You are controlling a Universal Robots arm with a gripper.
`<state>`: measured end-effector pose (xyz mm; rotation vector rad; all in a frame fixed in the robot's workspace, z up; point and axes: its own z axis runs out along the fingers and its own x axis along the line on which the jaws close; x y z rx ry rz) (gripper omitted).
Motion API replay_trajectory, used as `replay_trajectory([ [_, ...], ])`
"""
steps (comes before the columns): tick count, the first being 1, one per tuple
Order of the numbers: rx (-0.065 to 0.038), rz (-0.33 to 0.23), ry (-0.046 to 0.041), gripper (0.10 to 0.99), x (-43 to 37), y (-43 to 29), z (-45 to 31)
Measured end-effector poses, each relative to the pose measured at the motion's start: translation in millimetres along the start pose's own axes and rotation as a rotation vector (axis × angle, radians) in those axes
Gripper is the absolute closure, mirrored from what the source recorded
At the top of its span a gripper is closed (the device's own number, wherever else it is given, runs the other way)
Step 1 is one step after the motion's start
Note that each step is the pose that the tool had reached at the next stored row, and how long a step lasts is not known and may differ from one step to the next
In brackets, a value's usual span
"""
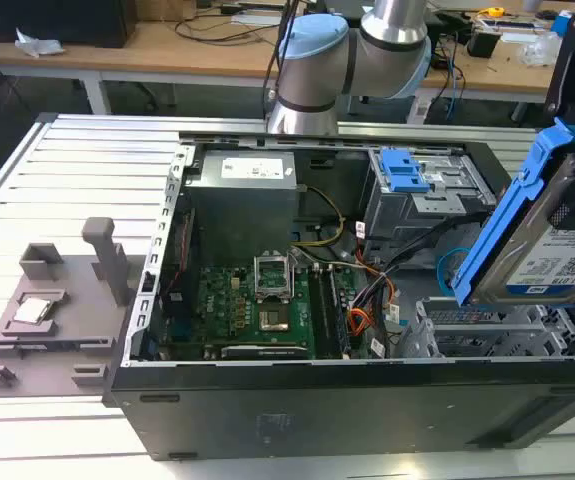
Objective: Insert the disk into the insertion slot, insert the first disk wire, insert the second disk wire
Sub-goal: 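Insert the disk into the insertion slot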
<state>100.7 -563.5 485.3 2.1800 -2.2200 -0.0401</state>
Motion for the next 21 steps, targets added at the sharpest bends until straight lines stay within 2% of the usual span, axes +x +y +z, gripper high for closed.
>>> replay_trajectory([
  [13, 0.000, 0.000, 0.0000, 0.722, 0.0, 0.0, 14.9],
  [19, 0.000, 0.000, 0.0000, 0.722, 0.0, -0.1, 18.2],
  [21, 0.000, 0.000, 0.0000, 0.722, -0.1, -0.2, 21.4],
])
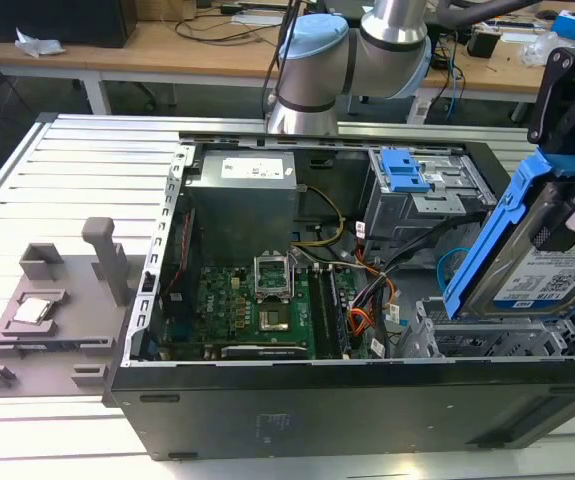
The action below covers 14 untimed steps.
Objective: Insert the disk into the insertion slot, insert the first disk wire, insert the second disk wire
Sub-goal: 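Insert the disk into the insertion slot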
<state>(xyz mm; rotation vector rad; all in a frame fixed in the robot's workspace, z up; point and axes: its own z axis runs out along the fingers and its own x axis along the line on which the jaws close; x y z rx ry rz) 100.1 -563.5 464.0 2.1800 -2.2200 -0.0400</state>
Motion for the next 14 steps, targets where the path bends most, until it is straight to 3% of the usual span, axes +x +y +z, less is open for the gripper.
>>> replay_trajectory([
  [14, 0.000, 0.000, 0.0000, 0.722, 0.0, -0.4, 10.4],
])
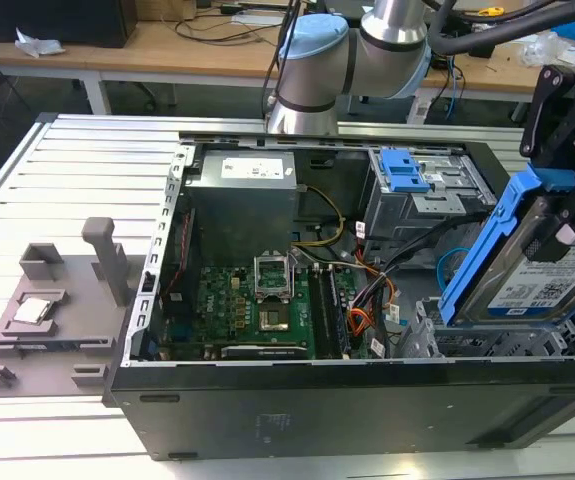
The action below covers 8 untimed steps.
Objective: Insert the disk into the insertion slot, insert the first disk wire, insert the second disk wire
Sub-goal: 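Insert the disk into the insertion slot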
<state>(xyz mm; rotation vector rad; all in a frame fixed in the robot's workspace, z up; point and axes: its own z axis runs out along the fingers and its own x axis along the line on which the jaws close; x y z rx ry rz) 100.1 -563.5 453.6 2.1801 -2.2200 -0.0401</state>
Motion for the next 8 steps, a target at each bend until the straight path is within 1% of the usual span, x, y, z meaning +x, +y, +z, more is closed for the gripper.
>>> replay_trajectory([
  [8, 0.000, 0.000, -0.0001, 0.722, -0.6, 0.7, 5.1],
])
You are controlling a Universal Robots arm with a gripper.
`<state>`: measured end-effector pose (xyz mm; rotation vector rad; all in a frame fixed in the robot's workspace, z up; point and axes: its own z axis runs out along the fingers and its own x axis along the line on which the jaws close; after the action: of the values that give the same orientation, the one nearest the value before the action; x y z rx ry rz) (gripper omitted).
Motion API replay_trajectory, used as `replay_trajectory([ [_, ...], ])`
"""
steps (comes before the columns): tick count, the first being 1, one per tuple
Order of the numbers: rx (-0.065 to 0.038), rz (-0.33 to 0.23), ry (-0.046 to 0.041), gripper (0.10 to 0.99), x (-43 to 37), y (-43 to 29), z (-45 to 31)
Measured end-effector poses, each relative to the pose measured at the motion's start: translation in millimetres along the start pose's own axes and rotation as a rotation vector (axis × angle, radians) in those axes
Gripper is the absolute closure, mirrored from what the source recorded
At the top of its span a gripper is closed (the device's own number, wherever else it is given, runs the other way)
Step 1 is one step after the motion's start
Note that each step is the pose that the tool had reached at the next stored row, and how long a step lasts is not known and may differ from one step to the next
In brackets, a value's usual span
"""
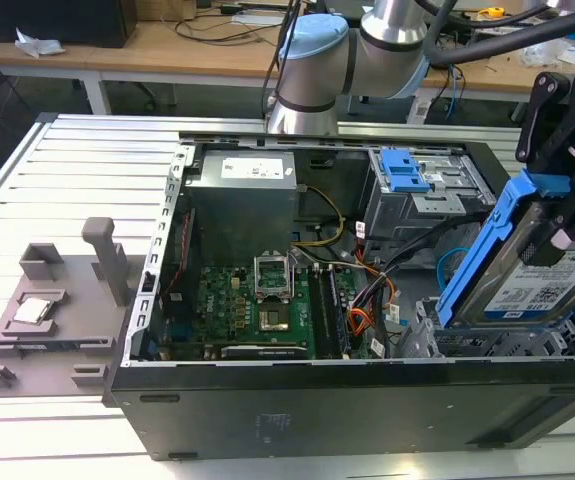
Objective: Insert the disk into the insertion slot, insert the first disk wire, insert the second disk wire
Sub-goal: 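Insert the disk into the insertion slot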
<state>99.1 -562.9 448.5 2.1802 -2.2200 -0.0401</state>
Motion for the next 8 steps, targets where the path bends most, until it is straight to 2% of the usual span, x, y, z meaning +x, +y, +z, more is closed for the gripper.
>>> replay_trajectory([
  [5, 0.000, 0.000, -0.0004, 0.722, -11.5, 0.1, 3.7],
  [8, 0.000, 0.000, -0.0005, 0.722, -14.6, 0.1, 7.0],
])
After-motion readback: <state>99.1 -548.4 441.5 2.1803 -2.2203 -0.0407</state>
